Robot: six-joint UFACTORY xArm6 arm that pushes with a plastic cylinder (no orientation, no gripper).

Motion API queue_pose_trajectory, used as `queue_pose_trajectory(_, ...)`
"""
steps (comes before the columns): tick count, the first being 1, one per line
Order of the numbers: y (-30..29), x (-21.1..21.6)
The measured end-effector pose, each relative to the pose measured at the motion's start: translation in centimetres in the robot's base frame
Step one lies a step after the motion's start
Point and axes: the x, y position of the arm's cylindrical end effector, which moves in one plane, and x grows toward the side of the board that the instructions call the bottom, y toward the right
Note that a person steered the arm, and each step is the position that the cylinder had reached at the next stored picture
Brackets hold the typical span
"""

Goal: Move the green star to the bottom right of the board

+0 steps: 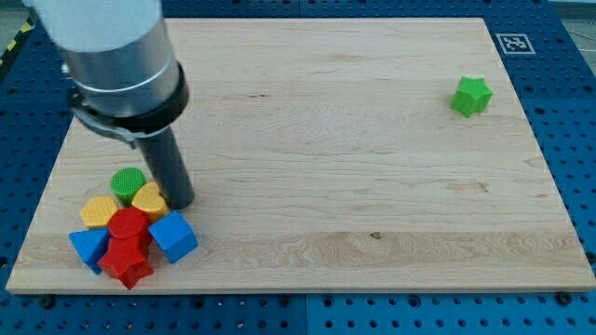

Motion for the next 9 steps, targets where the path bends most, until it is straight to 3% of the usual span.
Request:
queue_pose_trajectory(2, 6.5, -2.1)
queue_pose_trajectory(5, 22.2, -19.4)
queue_pose_trajectory(7, 34.7, -20.1)
queue_pose_trajectory(9, 38.2, -15.3)
